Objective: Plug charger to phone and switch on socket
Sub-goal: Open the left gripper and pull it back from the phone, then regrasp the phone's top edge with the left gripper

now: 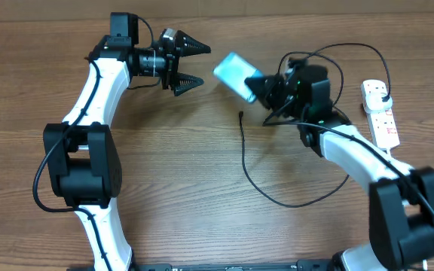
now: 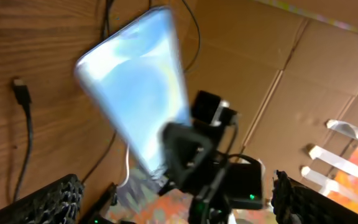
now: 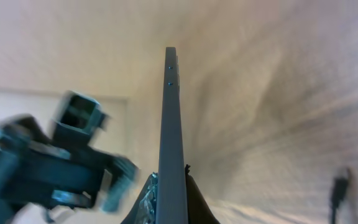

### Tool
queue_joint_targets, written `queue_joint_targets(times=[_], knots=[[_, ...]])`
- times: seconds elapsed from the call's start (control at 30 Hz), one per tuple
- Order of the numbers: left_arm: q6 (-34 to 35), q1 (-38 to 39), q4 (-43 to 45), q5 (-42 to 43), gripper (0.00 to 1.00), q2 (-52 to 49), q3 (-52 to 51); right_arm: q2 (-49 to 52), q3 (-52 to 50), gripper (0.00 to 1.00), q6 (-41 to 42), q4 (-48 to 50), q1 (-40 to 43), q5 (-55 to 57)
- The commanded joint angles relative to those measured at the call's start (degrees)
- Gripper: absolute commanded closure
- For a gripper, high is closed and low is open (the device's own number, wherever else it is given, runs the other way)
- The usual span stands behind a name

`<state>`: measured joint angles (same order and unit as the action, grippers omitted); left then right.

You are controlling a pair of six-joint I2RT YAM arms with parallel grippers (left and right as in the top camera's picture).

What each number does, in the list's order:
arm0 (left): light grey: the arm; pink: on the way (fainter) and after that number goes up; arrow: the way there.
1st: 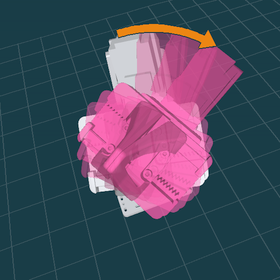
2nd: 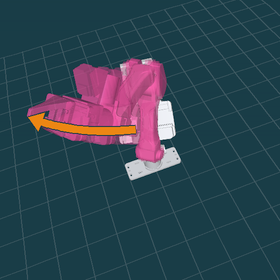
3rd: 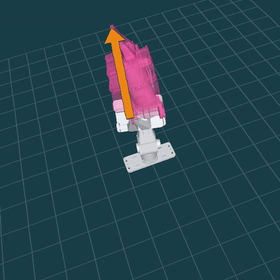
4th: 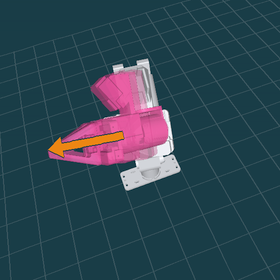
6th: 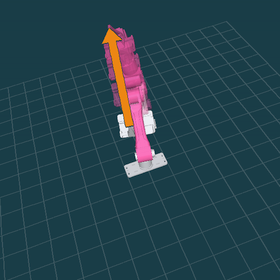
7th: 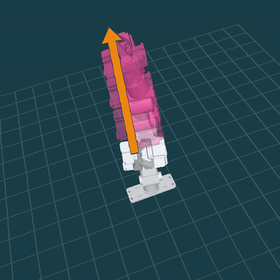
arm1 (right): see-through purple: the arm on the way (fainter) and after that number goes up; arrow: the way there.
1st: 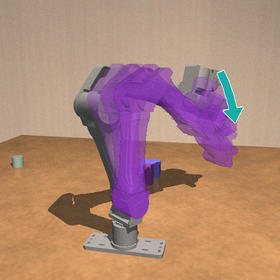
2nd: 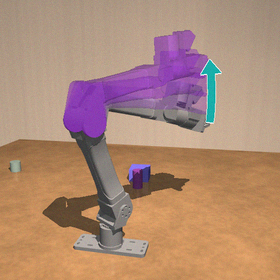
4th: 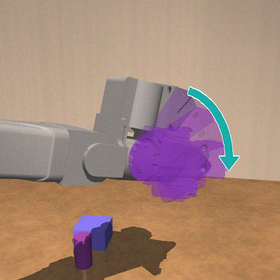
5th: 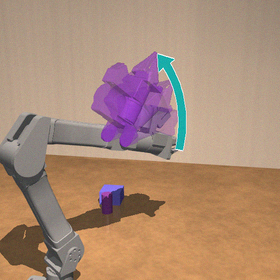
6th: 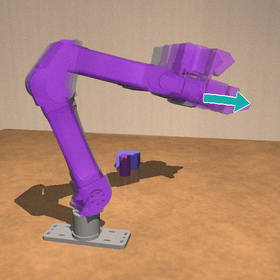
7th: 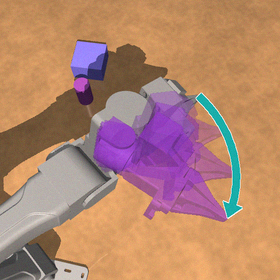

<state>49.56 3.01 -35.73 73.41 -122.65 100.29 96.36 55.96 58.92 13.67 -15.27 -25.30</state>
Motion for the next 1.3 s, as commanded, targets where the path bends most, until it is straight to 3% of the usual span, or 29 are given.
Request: queue_joint_targets(times=[0.0,0.3,0.6,0.87,1.13,1.27], knots=[[1.64,0.48,1.22,2.99,0.0,0.15,0.48,-5.53,4.68,0.96,3.91,-1.2,-0.15,9.51],[10.86,2.69,12.44,2.67,0.0,0.15,0.48,-5.88,6.49,0.96,24.57,-1.81,-1.18,15.89],[26.51,5.79,34.77,1.75,0.05,0.15,0.48,-5.88,6.62,0.96,31.56,-0.15,-5.05,18.45],[28.52,7.52,35.12,-2.34,0.1,0.15,0.48,-5.88,6.73,0.96,34.14,1.66,-5.7,17.73],[30.4,7.54,35.15,-6.12,0.38,0.15,0.48,-5.88,6.73,0.96,34.38,1.68,-7.04,17.59],[30.64,7.54,35.12,-7.19,0.41,0.15,0.48,-5.88,6.75,0.96,35.82,1.68,-7.63,17.64]])
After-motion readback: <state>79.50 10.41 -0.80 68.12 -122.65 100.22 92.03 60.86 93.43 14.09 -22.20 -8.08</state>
